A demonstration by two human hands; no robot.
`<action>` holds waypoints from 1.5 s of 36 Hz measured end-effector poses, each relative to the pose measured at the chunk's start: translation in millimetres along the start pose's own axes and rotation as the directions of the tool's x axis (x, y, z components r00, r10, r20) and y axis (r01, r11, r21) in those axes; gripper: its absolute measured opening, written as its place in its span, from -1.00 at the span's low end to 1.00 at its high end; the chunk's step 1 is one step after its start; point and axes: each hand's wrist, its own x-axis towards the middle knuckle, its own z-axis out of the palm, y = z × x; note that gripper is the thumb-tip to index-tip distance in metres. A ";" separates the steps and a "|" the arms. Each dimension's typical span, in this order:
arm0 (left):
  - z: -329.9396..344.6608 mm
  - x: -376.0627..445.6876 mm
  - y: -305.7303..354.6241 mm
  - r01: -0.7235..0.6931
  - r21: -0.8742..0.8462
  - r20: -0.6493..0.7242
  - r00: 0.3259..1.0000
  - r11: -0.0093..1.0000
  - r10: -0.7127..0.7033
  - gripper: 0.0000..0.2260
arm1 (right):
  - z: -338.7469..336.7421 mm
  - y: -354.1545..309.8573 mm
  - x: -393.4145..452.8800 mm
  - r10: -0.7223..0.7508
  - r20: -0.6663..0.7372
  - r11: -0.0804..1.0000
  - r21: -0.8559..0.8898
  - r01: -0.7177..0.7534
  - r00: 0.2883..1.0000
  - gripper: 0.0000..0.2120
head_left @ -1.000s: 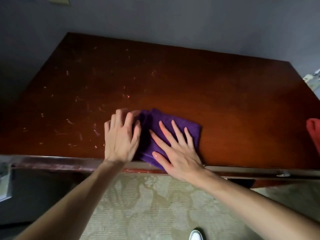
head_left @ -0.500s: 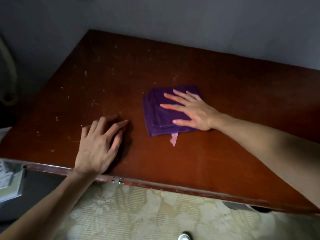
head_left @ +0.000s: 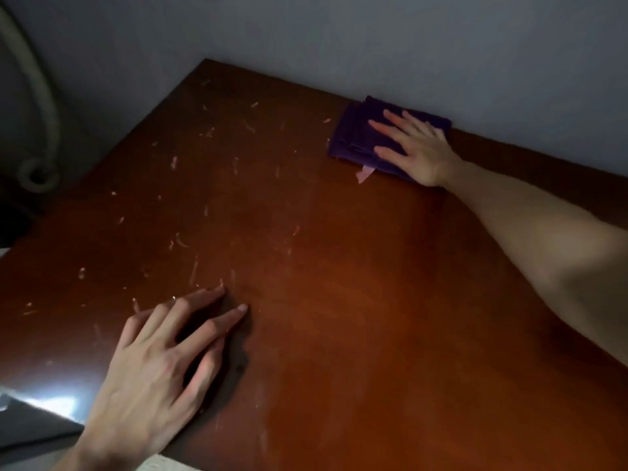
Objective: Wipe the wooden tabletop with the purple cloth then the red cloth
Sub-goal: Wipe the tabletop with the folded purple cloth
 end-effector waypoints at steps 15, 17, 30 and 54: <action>-0.3 -0.9 1.5 -0.006 -0.025 -0.005 1.000 1.000 0.006 -0.60 | 15.8 -77.2 -5.8 0.448 -0.029 0.890 0.109 -0.443 0.893 -0.35; -0.6 -1.0 0.8 -0.006 -0.046 -0.036 0.999 0.999 0.004 -0.59 | 19.1 -95.2 -21.4 0.464 -0.029 0.882 0.115 -0.458 0.886 -0.36; 2.4 -4.6 -5.2 0.001 -0.153 -0.190 0.981 0.988 -0.031 -0.71 | 70.5 -279.0 -186.5 0.333 -0.117 0.943 0.068 -0.327 0.936 -0.36; -57.6 9.2 -147.0 -0.152 0.111 0.060 0.987 0.982 0.146 -0.57 | 48.6 -256.1 -178.2 -0.357 0.080 0.932 -0.037 0.361 0.931 -0.36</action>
